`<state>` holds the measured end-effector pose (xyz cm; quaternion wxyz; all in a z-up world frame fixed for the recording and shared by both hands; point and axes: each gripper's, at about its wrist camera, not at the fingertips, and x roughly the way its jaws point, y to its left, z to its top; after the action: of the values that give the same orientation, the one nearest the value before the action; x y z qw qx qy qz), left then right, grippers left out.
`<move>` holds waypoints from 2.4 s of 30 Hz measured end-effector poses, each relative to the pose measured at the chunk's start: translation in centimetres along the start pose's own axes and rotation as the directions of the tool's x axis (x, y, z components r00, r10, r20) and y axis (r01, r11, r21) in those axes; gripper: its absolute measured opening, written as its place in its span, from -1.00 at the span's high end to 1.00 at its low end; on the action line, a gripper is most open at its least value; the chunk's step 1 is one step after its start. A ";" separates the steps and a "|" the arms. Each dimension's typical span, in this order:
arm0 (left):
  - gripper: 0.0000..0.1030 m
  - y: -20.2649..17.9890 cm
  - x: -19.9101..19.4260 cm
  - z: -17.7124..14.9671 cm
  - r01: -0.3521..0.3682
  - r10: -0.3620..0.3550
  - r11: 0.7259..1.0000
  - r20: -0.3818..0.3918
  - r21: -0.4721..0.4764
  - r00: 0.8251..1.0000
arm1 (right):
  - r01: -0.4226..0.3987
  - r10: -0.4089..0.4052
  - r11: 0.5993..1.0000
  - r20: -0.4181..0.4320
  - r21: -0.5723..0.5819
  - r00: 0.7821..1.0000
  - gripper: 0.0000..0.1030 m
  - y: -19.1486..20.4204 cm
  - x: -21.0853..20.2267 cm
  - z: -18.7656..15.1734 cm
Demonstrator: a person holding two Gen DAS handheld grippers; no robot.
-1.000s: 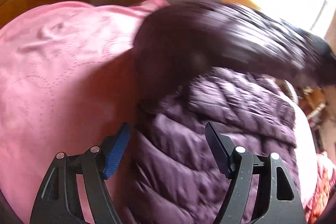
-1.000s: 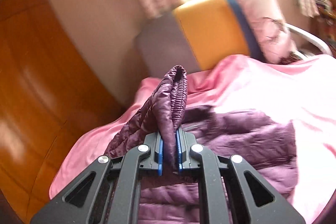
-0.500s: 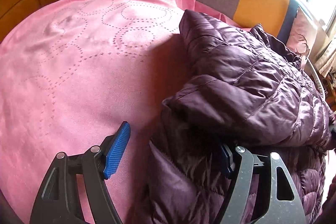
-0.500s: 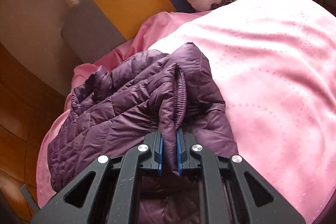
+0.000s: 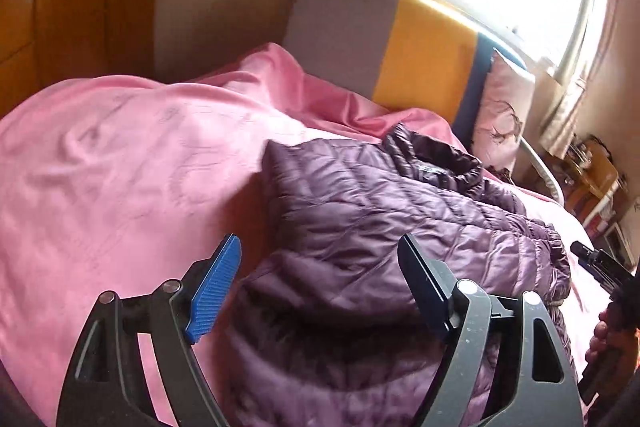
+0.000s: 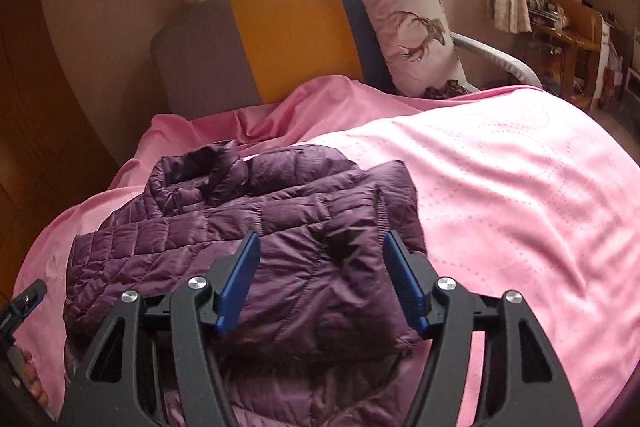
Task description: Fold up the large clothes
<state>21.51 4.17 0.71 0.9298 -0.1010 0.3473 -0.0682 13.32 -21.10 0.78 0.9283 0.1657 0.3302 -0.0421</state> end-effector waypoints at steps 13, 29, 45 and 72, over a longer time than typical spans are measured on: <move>-0.54 -4.7 9.8 -0.4 0.001 0.017 0.994 -0.163 0.109 0.986 | 0.052 -0.063 0.992 -0.097 -0.111 0.993 -0.90 3.1 9.1 -1.5; -0.57 -4.4 8.4 -0.5 -0.022 0.034 0.994 -0.121 0.104 0.992 | 0.096 -0.117 0.981 -0.121 -0.167 0.986 -0.95 4.0 9.7 -1.8; -0.59 -2.9 13.6 1.6 -0.044 0.058 0.995 -0.152 0.095 0.987 | 0.041 -0.081 0.943 -0.109 -0.331 0.991 -0.93 13.0 15.6 -1.6; -0.75 -6.1 8.0 -4.1 -0.046 0.077 0.982 -0.169 0.181 0.983 | 0.042 -0.096 0.968 -0.212 -0.246 0.973 -0.96 5.7 10.1 -5.0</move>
<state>24.47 -3.88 -5.95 0.9025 -0.0011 0.4235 -0.0786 19.23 -13.77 -7.60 0.8968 0.0443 0.4400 -0.0157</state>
